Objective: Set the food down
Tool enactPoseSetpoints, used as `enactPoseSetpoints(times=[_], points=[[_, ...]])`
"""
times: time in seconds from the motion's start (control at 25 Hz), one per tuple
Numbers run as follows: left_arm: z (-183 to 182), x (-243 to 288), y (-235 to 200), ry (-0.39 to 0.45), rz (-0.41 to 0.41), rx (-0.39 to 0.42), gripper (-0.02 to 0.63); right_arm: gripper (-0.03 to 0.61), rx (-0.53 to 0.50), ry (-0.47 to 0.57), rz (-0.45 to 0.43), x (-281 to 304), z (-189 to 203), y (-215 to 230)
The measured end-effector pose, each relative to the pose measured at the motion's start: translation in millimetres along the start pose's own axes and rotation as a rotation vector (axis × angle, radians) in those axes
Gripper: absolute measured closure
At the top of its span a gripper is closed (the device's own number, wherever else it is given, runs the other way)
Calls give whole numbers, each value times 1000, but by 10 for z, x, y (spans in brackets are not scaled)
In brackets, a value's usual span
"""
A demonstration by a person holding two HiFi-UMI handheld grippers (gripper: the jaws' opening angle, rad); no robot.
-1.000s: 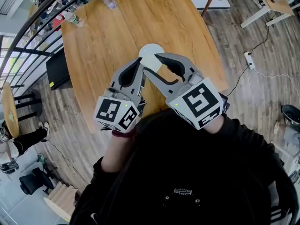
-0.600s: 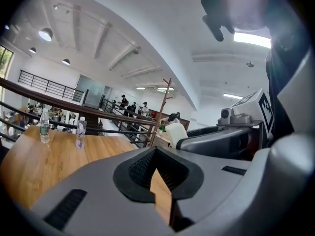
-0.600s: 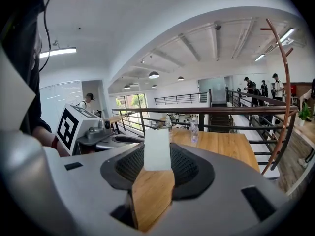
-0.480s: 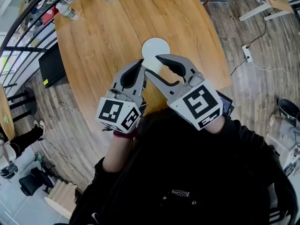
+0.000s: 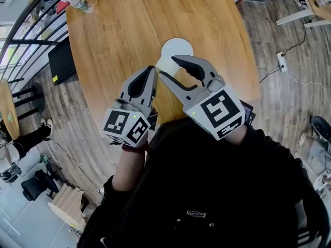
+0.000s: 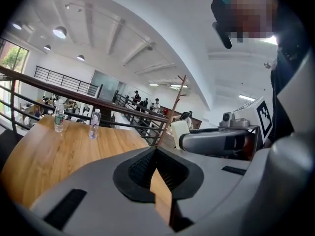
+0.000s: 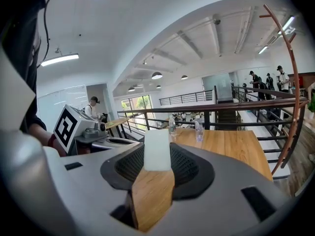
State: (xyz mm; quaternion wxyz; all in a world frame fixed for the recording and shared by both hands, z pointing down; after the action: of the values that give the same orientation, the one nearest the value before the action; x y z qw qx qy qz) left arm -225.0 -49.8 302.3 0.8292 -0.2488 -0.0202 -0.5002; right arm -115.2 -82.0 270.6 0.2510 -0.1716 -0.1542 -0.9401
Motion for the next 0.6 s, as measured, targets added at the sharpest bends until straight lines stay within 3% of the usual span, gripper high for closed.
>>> enactPoseSetpoints(times=[0.6], points=[[36, -9, -87, -35, -20, -7, 607, 407, 12, -13, -26, 174, 47, 40]])
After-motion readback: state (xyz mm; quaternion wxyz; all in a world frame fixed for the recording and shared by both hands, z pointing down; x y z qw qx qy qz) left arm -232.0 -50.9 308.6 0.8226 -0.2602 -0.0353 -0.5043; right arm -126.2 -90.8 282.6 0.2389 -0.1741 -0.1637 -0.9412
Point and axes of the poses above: the fingertips, and each gripper's own axes: x forward along the fingers, y to its right, z out of its underside, the point moved 6 cm from there along -x, backward along the fingers, and after that the axes turned 5 degrees about z, right-handed, at the moved point
